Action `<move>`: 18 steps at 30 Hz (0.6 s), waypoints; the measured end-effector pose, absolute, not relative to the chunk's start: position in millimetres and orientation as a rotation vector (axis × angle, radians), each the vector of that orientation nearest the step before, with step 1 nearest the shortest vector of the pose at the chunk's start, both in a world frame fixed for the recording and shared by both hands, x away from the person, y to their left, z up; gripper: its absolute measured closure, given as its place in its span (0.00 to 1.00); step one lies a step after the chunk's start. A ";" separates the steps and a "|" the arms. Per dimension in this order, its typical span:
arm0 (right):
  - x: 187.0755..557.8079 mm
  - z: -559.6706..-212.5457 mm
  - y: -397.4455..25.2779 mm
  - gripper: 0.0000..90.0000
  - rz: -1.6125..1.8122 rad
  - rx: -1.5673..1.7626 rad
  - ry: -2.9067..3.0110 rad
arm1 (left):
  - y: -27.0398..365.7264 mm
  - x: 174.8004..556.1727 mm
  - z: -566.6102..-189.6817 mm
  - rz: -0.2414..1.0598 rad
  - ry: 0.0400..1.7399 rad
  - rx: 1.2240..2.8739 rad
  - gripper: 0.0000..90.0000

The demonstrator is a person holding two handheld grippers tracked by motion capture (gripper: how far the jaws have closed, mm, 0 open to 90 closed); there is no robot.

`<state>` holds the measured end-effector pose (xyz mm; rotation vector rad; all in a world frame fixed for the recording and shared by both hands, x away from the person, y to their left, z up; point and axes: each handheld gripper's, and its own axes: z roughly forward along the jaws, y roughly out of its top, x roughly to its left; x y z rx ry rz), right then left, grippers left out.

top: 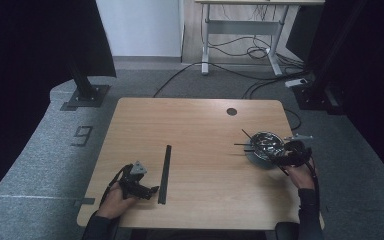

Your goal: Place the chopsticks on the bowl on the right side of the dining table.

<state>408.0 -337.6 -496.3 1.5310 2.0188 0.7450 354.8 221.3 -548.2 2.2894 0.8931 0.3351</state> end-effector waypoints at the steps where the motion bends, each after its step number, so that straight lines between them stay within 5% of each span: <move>1: 408.2 -497.3 -339.4 0.00 0.734 1.535 2.026 | 221.3 354.8 -548.2 0.335 0.893 2.289 0.00; 18: 409.6 -501.9 -360.6 0.00 0.723 1.584 1.967 | 221.3 354.8 -548.2 0.335 0.893 2.289 0.00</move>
